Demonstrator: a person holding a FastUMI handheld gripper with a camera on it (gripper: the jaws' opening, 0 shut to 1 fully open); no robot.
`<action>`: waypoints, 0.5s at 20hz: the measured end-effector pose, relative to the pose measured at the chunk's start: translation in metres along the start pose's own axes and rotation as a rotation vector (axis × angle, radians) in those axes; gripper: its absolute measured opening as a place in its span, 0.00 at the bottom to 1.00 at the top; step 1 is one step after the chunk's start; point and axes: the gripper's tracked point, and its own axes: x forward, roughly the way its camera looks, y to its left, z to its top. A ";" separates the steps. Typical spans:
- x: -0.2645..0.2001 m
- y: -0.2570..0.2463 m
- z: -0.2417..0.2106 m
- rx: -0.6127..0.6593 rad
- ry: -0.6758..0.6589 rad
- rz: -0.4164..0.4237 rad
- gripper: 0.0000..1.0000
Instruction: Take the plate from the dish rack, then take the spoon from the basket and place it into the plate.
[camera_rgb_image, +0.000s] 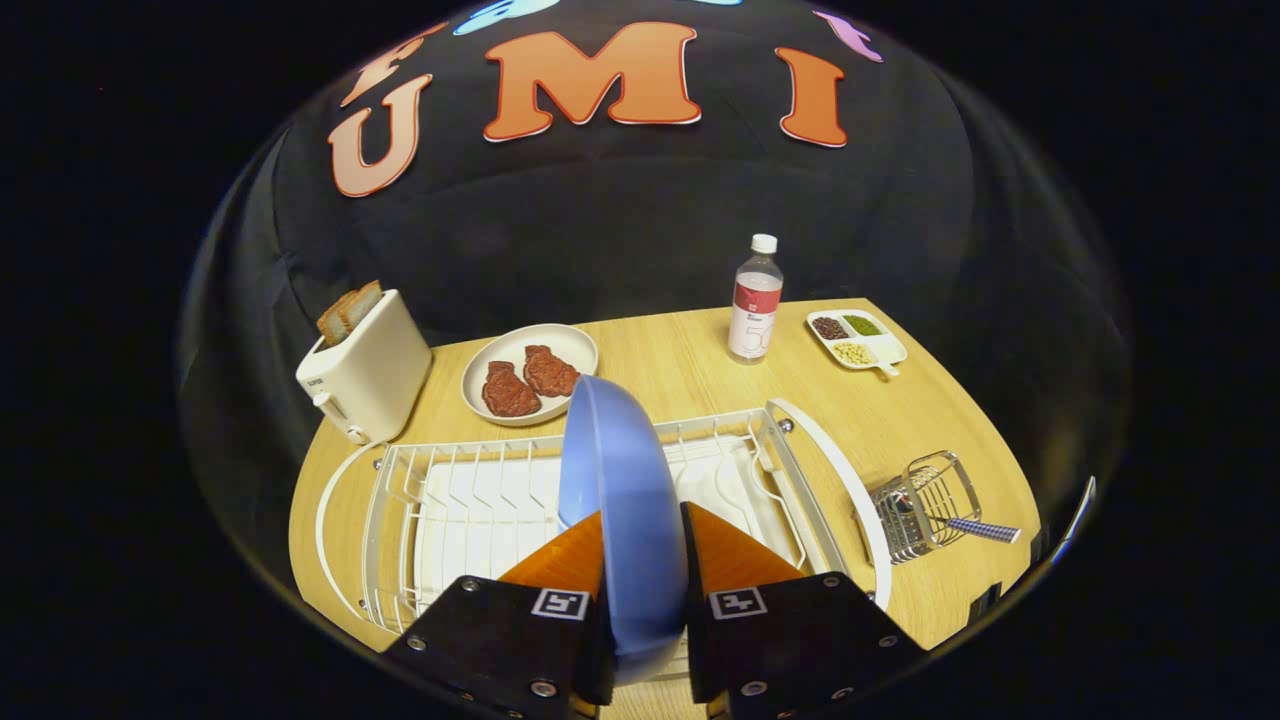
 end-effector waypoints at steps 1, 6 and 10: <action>0.000 0.002 0.002 0.000 0.002 -0.005 0.27; -0.017 0.003 0.029 -0.140 -0.082 -0.089 0.24; -0.036 0.008 0.051 -0.133 -0.138 -0.083 0.24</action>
